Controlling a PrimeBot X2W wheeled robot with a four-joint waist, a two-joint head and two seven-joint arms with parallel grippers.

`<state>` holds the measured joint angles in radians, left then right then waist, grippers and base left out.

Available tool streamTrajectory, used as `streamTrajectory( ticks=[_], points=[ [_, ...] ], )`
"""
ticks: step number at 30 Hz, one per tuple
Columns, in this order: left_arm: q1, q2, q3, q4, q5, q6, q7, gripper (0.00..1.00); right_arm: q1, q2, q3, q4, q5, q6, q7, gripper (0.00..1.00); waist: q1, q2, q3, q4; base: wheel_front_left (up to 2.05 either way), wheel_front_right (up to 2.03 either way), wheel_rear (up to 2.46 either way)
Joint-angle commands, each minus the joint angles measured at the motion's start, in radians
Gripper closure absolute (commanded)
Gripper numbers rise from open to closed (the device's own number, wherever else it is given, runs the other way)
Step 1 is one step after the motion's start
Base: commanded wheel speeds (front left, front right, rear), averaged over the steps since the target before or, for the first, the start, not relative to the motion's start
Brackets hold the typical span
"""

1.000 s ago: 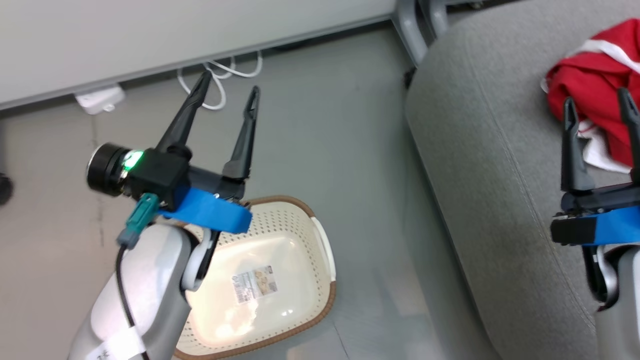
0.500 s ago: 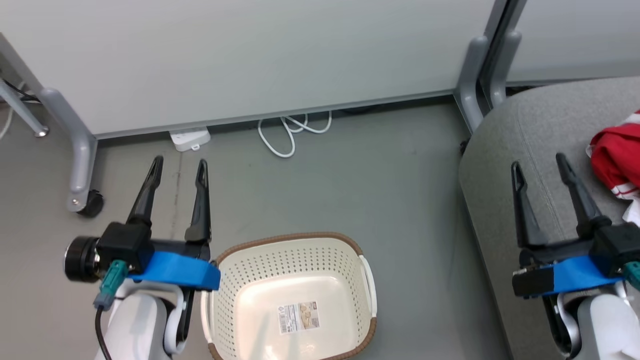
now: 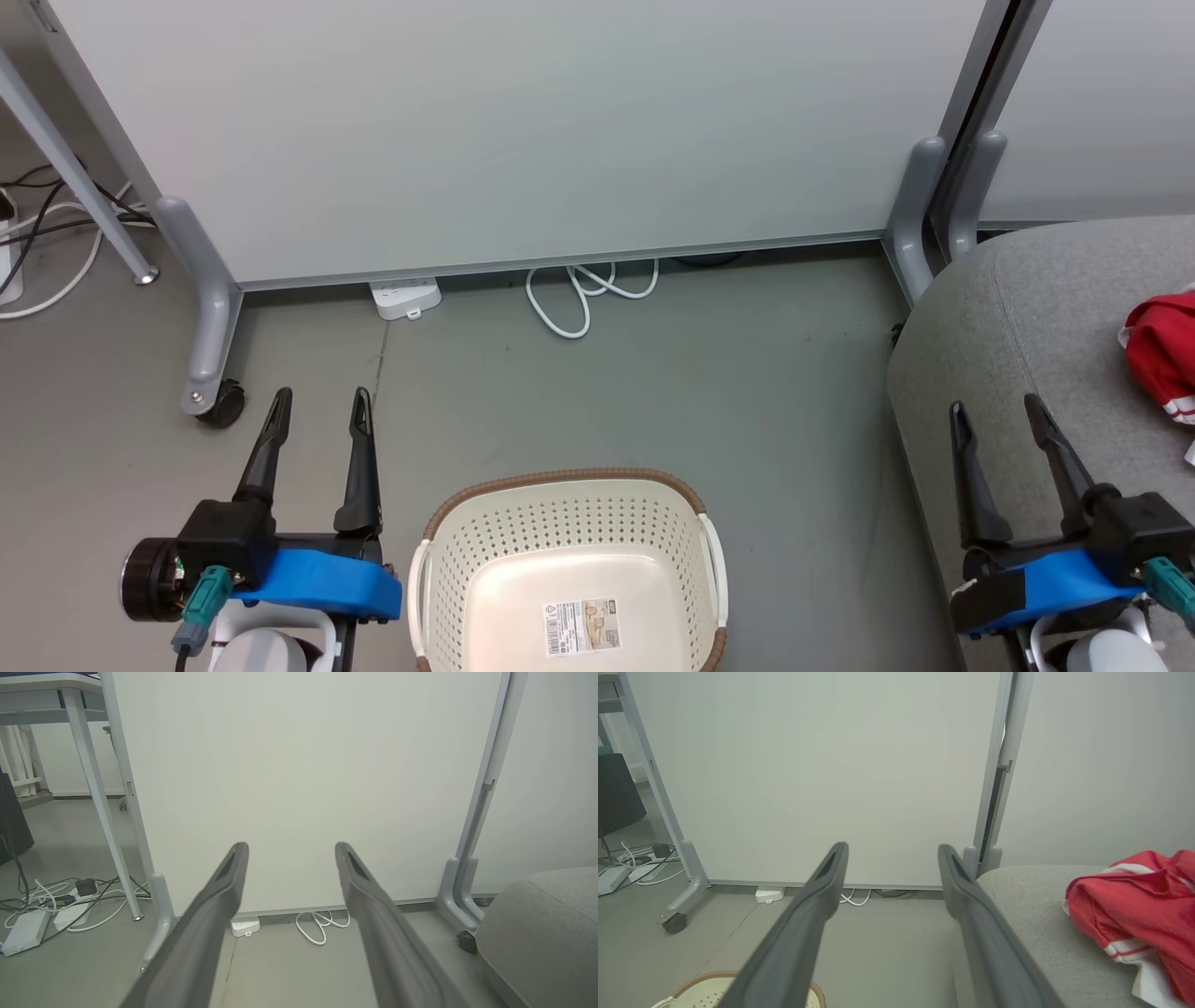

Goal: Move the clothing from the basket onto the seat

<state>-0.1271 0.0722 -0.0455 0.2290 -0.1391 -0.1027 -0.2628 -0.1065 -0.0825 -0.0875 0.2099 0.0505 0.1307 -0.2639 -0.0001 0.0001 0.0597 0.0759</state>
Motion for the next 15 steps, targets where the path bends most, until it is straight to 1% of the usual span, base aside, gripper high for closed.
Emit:
streamTrajectory(
  ticks=[1,15],
  points=[
    [0.009,-0.003,0.007,0.003,0.01,-0.004,-0.003,0.0,0.017,0.004,-0.003,0.007,0.008,0.0,-0.001,0.0,0.0001,-0.0001,-0.005,0.003,0.0,0.0,0.0],
    [0.028,-0.02,0.035,0.029,0.03,-0.023,-0.003,0.0,0.043,0.025,0.003,0.049,0.014,0.0,-0.001,0.0,0.0001,-0.0001,-0.025,0.008,0.0,0.0,0.0]
  ],
)
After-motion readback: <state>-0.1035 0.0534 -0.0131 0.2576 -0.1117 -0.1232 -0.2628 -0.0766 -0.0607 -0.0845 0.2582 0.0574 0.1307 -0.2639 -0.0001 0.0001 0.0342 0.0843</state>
